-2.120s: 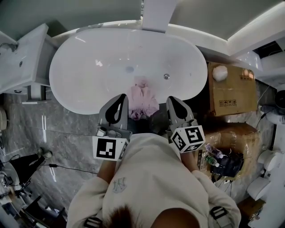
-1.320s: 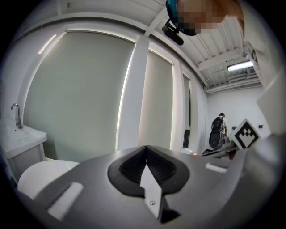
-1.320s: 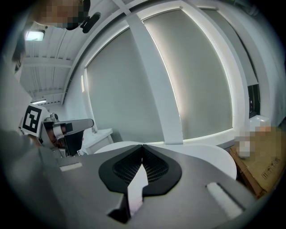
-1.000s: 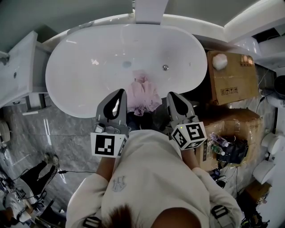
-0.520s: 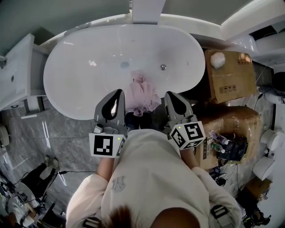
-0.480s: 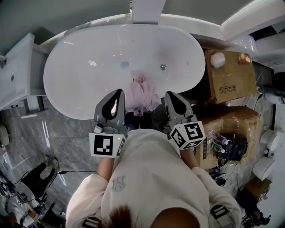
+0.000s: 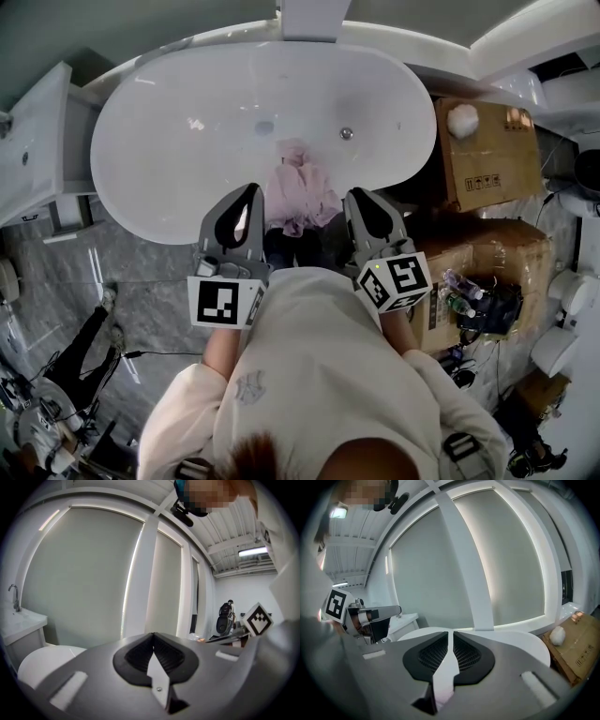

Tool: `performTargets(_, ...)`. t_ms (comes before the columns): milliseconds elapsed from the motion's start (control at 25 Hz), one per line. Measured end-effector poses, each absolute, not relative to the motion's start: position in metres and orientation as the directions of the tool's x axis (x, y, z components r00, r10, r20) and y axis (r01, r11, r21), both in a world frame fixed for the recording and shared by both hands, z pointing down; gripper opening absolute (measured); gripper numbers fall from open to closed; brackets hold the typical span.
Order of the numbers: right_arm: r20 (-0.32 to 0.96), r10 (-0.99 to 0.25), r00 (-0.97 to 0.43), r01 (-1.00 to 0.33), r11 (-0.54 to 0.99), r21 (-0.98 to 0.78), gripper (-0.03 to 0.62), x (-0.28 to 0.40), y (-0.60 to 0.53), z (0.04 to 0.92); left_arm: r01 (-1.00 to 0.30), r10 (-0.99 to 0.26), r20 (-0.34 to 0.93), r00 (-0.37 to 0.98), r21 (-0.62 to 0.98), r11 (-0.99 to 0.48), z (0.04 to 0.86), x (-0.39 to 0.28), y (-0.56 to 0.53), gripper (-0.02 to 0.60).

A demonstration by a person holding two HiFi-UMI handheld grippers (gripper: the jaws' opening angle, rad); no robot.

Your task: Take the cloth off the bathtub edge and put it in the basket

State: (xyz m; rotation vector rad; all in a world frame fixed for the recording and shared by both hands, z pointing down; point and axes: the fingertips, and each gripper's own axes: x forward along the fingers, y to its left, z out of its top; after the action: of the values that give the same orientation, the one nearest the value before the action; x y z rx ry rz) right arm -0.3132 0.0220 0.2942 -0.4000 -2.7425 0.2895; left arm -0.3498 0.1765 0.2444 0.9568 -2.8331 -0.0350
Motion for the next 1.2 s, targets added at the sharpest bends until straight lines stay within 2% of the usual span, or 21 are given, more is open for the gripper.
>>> performTargets(200,0.320,0.359,-0.877,0.287,0.924,-0.252,0.062,-0.311,0.032,0.303,-0.608,-0.614,0.147,-0.775,0.091,0.789,0.250,-0.350,0.173,0.049)
performTargets(400,0.364,0.349,-0.864,0.294,0.935,-0.200,0.112,-0.316,0.037,0.326,-0.620,-0.627,0.165,-0.761,0.100,0.779,0.267,-0.353,0.168,0.049)
performTargets(560,0.420,0.332,-0.844,0.284,0.943,-0.174,0.169,-0.321,0.040,0.350,-0.635,-0.639,0.181,-0.748,0.087,0.768,0.284,-0.355,0.166,0.049)
performTargets(760,0.483,0.315,-0.817,0.258,0.949,-0.182,0.229,-0.329,0.045,0.384,-0.600,-0.629,0.207,-0.750,0.190,0.777,0.297,-0.361,0.160,0.049)
performTargets(1200,0.598,0.279,-0.751,0.175,0.958,-0.228,0.350,-0.340,0.062,0.497,-0.568,-0.613,0.253,-0.748,0.234,0.789,0.371,-0.371,0.161,0.049)
